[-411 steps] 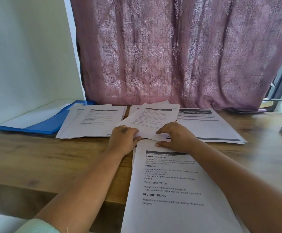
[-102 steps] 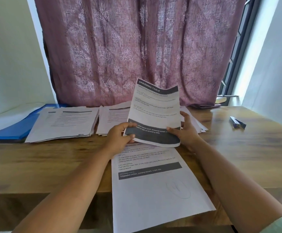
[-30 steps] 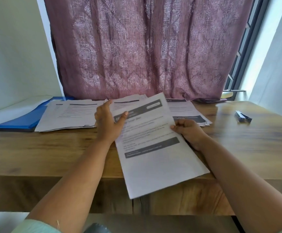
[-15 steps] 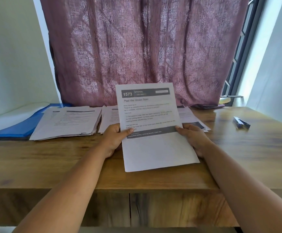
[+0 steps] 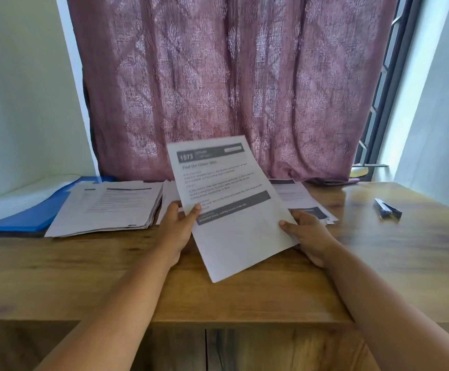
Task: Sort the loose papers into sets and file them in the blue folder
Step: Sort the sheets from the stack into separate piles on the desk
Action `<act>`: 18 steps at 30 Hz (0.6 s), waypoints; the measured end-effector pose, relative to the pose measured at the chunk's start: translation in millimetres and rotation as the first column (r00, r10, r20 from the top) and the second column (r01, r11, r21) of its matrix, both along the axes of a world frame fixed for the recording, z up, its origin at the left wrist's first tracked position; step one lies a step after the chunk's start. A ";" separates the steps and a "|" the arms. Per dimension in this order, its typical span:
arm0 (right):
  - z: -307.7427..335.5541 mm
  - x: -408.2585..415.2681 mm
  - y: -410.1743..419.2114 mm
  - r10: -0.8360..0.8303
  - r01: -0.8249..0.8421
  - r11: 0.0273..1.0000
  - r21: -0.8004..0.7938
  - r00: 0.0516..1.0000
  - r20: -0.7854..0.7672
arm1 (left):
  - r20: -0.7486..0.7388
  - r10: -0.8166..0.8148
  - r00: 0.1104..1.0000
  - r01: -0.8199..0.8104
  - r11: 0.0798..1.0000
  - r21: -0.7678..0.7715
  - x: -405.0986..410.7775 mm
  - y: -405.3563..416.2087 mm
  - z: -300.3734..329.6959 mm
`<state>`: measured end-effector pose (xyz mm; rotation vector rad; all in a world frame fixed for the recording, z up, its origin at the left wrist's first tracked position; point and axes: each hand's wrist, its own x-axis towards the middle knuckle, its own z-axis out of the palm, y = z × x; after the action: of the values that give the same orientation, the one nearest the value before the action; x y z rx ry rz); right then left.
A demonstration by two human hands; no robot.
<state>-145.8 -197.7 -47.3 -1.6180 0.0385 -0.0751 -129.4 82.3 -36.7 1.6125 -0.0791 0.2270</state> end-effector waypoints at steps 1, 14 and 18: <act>1.0 1.3 -0.2 -0.092 0.093 0.996 -0.017 0.995 0.033 | -0.059 -0.047 0.997 0.047 0.999 0.002 -1.0 -3.4 0.2; 4.0 34.4 -36.1 -0.555 0.628 0.721 -0.292 0.776 0.300 | 0.106 -0.304 0.947 0.125 0.648 0.751 15.0 -114.7 -5.8; 1.7 48.4 -50.1 -0.566 0.659 0.670 -0.342 0.751 0.339 | 0.129 -0.305 0.943 -0.017 0.344 0.939 29.8 -131.8 -13.4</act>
<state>-97.4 -247.8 -45.6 -1.9843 0.4483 -0.8422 -99.6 -49.5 -50.1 2.7329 -0.7120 0.2961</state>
